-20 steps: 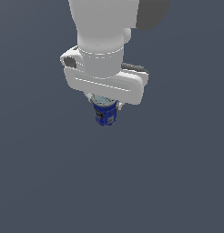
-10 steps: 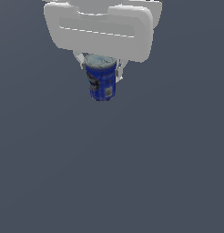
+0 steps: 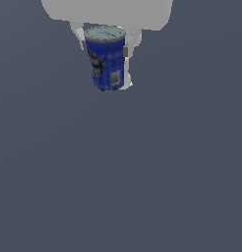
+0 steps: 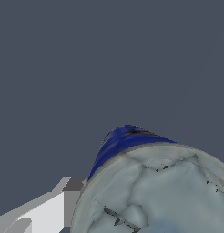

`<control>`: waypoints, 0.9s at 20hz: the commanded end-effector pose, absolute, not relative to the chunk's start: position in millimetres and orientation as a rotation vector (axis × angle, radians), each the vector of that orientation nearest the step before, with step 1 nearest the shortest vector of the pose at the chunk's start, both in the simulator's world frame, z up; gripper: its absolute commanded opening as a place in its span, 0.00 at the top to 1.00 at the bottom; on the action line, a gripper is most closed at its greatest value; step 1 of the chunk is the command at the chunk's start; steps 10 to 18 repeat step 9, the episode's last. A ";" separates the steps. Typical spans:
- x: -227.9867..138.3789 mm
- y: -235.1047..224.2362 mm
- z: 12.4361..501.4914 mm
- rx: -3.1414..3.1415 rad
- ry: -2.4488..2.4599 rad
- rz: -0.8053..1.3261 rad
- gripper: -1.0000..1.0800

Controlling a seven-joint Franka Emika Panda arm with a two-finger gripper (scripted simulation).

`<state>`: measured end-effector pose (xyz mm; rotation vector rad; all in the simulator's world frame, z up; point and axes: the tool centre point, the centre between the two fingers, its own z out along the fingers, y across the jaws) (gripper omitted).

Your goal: Pick up the object and move it to a goal position.

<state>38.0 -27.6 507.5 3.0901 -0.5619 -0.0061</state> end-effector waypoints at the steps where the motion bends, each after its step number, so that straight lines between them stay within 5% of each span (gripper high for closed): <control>1: 37.5 -27.9 516.3 3.091 -0.562 0.000 1.00; 18: 37.7 -28.2 523.4 3.091 -0.562 0.000 1.00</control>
